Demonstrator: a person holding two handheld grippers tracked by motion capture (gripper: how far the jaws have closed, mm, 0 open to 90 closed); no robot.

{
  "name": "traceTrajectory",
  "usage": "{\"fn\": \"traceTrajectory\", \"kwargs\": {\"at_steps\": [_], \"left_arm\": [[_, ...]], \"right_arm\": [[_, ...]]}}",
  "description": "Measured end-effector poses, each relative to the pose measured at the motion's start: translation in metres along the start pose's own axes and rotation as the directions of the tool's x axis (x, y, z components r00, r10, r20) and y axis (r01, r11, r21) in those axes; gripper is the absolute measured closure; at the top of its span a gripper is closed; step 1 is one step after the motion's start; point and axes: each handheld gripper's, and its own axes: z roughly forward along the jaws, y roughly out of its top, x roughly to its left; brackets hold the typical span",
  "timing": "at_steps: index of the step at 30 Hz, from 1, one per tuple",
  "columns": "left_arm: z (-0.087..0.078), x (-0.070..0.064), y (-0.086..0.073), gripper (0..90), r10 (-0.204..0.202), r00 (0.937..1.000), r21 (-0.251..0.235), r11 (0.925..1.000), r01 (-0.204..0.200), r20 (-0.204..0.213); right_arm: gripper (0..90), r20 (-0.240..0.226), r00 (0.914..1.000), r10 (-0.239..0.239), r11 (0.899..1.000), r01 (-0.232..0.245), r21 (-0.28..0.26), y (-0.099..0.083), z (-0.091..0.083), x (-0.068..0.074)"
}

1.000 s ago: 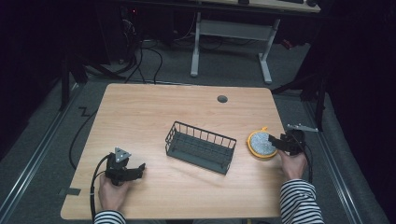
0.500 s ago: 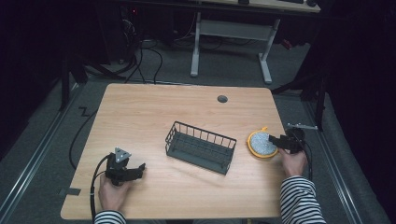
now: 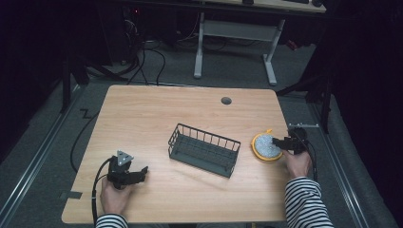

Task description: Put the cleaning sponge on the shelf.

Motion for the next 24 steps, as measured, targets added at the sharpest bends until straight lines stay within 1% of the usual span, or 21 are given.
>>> {"fn": "traceTrajectory", "kwargs": {"at_steps": [1, 3, 6, 7, 8, 9, 10, 11, 13, 15, 16, 17, 18, 19, 20, 21, 22, 23, 24], "left_arm": [[0.0, 0.0, 0.0, 15.8, 0.0, 1.0, 0.0, 1.0, 0.0, 0.0], [0.0, 0.0, 0.0, 15.7, 0.0, 1.0, 0.0, 1.0, 0.0, 0.0], [0.0, 0.0, 0.0, 15.7, 0.0, 1.0, 0.0, 1.0, 0.0, 0.0], [0.0, 0.0, 0.0, 15.7, 0.0, 1.0, 0.0, 1.0, 0.0, 0.0], [0.0, 0.0, 0.0, 15.8, 0.0, 1.0, 0.0, 1.0, 0.0, 0.0], [0.0, 0.0001, 0.0, 15.8, 0.0, 1.0, 0.0, 1.0, 0.0, 0.0], [0.0, 0.0001, 0.0, 15.8, 0.0, 1.0, 0.0, 1.0, 0.0, 0.0], [0.0, 0.0001, 0.0, 15.8, 0.0, 1.0, 0.0, 1.0, 0.0, 0.0], [0.0001, 0.0002, 0.0001, 15.8, 0.0, 1.0, 0.0, 1.0, 0.0, 0.0], [0.0001, 0.0002, 0.0001, 15.8, 0.0, 1.0, 0.0, 1.0, 0.0, 0.0], [0.0001, 0.0002, 0.0001, 15.9, 0.0, 1.0, 0.0, 1.0, 0.0, 0.0], [0.0002, 0.0003, 0.0002, 15.9, -0.001, 1.0, -0.001, 1.0, 0.001, 0.0], [0.0002, 0.0003, 0.0002, 15.9, -0.001, 1.0, -0.001, 1.0, 0.001, 0.0], [0.0002, 0.0003, 0.0002, 15.9, -0.001, 1.0, -0.001, 1.0, 0.001, 0.001], [0.0002, 0.0004, 0.0002, 15.9, -0.001, 1.0, -0.001, 1.0, 0.001, 0.001], [0.0002, 0.0004, 0.0002, 15.9, -0.001, 1.0, -0.001, 1.0, 0.001, 0.001], [0.0002, 0.0004, 0.0002, 15.9, -0.001, 1.0, -0.001, 1.0, 0.001, 0.001], [0.0002, 0.0004, 0.0002, 15.9, -0.001, 1.0, -0.001, 1.0, 0.001, 0.001], [0.0002, 0.0004, 0.0002, 15.9, -0.002, 1.0, -0.001, 1.0, 0.002, 0.001]], "right_arm": [[41.5, -0.005, 1.0, 0.0, 1.0, 0.0, 0.022, -0.0008, 0.0033, -0.0008], [42.2, -0.012, 0.9999, 0.01, 0.999, -0.009, 0.032, -0.0007, 0.0042, -0.0015], [43.2, -0.015, 0.9998, 0.011, 0.999, -0.011, 0.042, -0.0006, 0.0062, -0.002], [48.8, -0.03, 0.9995, 0.014, 0.999, -0.013, 0.051, -0.0002, 0.0074, -0.0024], [48.8, -0.03, 0.9995, 0.014, 0.999, -0.013, 0.051, -0.0002, 0.0074, -0.0024], [50.6, -0.034, 0.9994, -0.001, 0.998, 0.003, 0.065, 0.0009, 0.0082, -0.0012], [50.6, -0.034, 0.9994, -0.001, 0.998, 0.003, 0.065, 0.0009, 0.0082, -0.0012], [53.0, -0.031, 0.9994, -0.015, 0.997, 0.017, 0.073, 0.002, 0.0087, -0.0002], [55.2, -0.033, 0.9992, -0.023, 0.997, 0.025, 0.076, 0.0019, 0.0092, 0.0003], [58.2, -0.036, 0.9991, -0.022, 0.997, 0.025, 0.077, 0.0017, 0.0097, 0.0004], [58.2, -0.036, 0.9991, -0.022, 0.997, 0.025, 0.077, 0.0017, 0.0097, 0.0004], [62.1, -0.041, 0.9989, -0.023, 0.996, 0.026, 0.081, 0.0019, 0.0097, 0.0001], [62.1, -0.041, 0.9989, -0.023, 0.996, 0.026, 0.081, 0.0019, 0.0097, 0.0001], [64.0, -0.044, 0.9986, -0.028, 0.996, 0.031, 0.081, 0.0021, 0.0098, 0.0005], [68.4, -0.035, 0.9981, -0.052, 0.995, 0.054, 0.083, 0.0024, 0.0094, 0.0022], [70.6, -0.029, 0.9978, -0.06, 0.995, 0.062, 0.082, 0.0023, 0.0091, 0.0033], [72.7, -0.017, 0.9968, -0.078, 0.994, 0.079, 0.079, 0.0021, 0.0087, 0.0052], [74.4, -0.008, 0.996, -0.089, 0.993, 0.089, 0.078, 0.0021, 0.0085, 0.0067], [74.4, -0.008, 0.996, -0.089, 0.993, 0.089, 0.078, 0.0021, 0.0085, 0.0067]]}}
